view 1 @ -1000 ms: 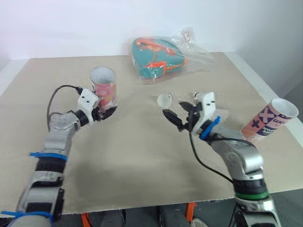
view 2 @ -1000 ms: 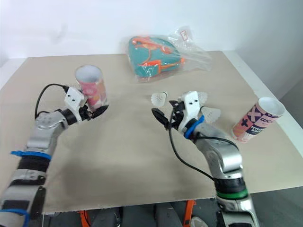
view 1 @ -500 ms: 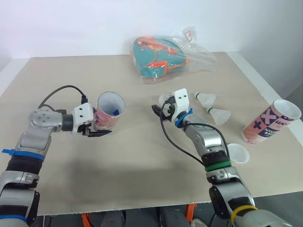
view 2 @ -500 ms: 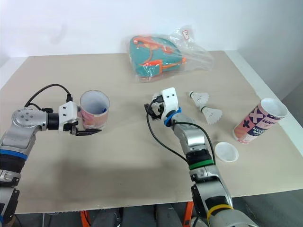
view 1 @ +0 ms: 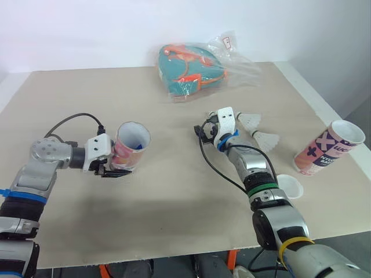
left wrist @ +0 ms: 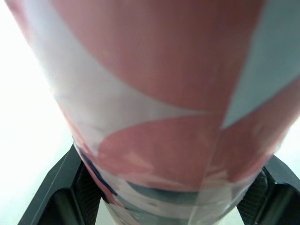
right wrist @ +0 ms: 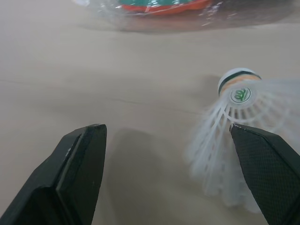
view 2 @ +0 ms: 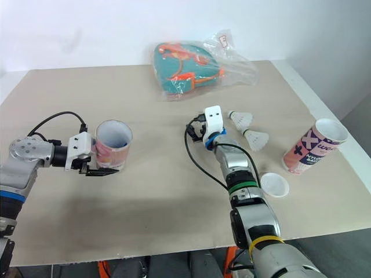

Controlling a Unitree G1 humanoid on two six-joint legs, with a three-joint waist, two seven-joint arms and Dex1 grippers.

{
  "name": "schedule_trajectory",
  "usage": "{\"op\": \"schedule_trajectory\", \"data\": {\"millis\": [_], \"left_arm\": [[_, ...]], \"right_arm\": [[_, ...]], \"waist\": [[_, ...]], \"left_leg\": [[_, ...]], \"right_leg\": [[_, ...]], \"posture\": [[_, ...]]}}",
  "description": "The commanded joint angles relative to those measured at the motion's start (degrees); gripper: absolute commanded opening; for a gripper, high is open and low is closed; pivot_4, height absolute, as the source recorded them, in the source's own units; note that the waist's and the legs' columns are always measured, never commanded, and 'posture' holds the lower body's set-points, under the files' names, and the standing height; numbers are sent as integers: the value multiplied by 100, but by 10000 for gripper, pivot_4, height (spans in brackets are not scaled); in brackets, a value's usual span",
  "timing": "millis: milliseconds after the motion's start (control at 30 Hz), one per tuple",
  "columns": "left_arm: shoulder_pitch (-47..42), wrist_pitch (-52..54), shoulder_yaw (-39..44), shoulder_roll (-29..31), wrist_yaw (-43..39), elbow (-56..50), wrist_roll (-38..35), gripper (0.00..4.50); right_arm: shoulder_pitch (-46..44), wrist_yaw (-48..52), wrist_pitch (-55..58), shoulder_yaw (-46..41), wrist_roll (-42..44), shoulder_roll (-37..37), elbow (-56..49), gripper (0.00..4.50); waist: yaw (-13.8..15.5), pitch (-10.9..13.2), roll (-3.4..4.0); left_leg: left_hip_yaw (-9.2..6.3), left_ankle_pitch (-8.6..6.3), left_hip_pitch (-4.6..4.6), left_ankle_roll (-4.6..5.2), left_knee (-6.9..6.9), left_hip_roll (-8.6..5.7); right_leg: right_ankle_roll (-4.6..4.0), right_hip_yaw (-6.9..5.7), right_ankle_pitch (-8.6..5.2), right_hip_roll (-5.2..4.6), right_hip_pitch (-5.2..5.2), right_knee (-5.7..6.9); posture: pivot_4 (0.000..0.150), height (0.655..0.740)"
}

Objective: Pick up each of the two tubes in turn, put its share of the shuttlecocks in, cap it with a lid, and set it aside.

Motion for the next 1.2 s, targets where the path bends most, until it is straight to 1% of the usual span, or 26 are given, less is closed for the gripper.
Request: {"op": "schedule_trajectory", "data": {"millis": [33, 233, 300, 333, 367, 433, 467, 567, 600, 733, 867, 1000, 1067, 1133, 1200], "left_arm": [[-2, 67, 53, 157, -58, -187, -19, 31203], [59, 18, 69, 138, -146, -146, -84, 31203], [74, 10, 86, 124, -170, -145, -106, 30847], [84, 9, 90, 118, -177, -146, -116, 30847], [92, 3, 91, 114, -178, -145, -117, 30847], [119, -23, 85, 102, -165, -147, -108, 30847], [137, -39, 82, 93, -159, -152, -106, 30847], [184, -47, 71, 67, -144, -201, -116, 30847], [193, -45, 68, 62, -142, -214, -120, 30847], [234, 27, 54, 59, -156, -298, -149, 30847], [280, 137, -17, 154, -239, -378, -96, 30847], [314, 265, -16, 251, -352, -445, -113, 30847], [330, 358, -9, 286, -427, -463, -149, 30847], [358, 447, -27, 344, -541, -481, -170, 30847], [392, 548, -98, 465, -735, -507, -163, 30847]], "right_arm": [[-231, -132, -153, -198, -35, -62, -10, 45000], [-249, -296, -255, -213, -192, -34, 86, 45000], [-249, -382, -275, -246, -226, -28, 112, 39858], [-248, -392, -274, -267, -225, -25, 112, 36659], [-247, -391, -271, -280, -227, -27, 110, 32246], [-234, -368, -248, -309, -211, -40, 65, 21123], [-223, -364, -230, -330, -193, -48, 31, 17407], [-177, -363, -187, -385, -159, -80, -71, 1603], [-158, -364, -177, -396, -156, -90, -100, 681], [-52, -352, -138, -433, -129, -128, -280, 681], [263, 177, -179, -246, -63, -154, -1095, 681], [837, 1366, -210, 288, 80, -414, -2719, 681], [1134, 2122, 35, 500, 493, -644, -3751, 681], [1363, 2945, 411, 725, 982, -1062, -4876, 681], [1338, 3591, 765, 845, 1365, -1549, -5729, 681]], "waist": [[-10, 0, 0], [-15, 0, 1], [-15, 0, 1], [-15, 0, 1], [-15, 0, 1], [-15, 0, 1], [-15, 0, 1], [-15, 0, 1], [-15, 0, 1], [-15, 0, 1], [-14, 0, 1], [-13, 1, 3], [-6, 4, 7], [-2, 5, 8], [2, 9, 14]], "left_leg": [[0, 0, 0, 0, 0, 0], [-1, 0, 0, 0, -2, 0], [-1, 0, 0, 0, -2, 1], [-1, 0, 0, 0, -2, 1], [-1, 0, 0, 0, -1, 0], [-1, 0, 0, 0, -1, 0], [-1, 0, 0, 0, -1, 0], [-1, 0, 0, 0, -1, 0], [-1, 0, 0, 0, -1, 0], [-1, 0, 0, 0, -1, 0], [-2, 0, 0, 0, -2, 0], [-2, 0, 1, 0, -2, 0], [-2, -1, 1, 1, -1, 0], [-4, -2, 2, 3, 1, 1], [-4, -2, 2, 3, 3, 0]], "right_leg": [[0, 0, 0, 1, 0, 1], [-2, 0, -2, 1, -2, 2], [-3, 0, -2, 1, -2, 3], [-3, 0, -2, 1, -2, 3], [-3, 0, -2, 1, -2, 3], [-3, 0, -2, 1, -1, 3], [-3, 0, -2, 0, -1, 4], [-3, 0, -2, 0, -2, 4], [-3, 0, -2, 0, -1, 4], [-3, 0, -2, 0, -1, 4], [-3, 0, -2, 0, -2, 5], [-2, 0, -4, 0, -2, 6], [-1, 0, -5, 0, -1, 7], [1, -2, -7, 0, 3, 6], [2, -2, -8, -1, 3, 8]], "posture": [[1500, 7387], [1500, 7387], [1500, 7387], [1500, 7387], [1500, 7387], [1500, 7387], [1500, 7387], [1500, 7387], [1500, 7387], [1500, 7387], [1500, 7387], [1500, 7387], [1500, 7387], [1500, 7387], [1500, 7387]]}}
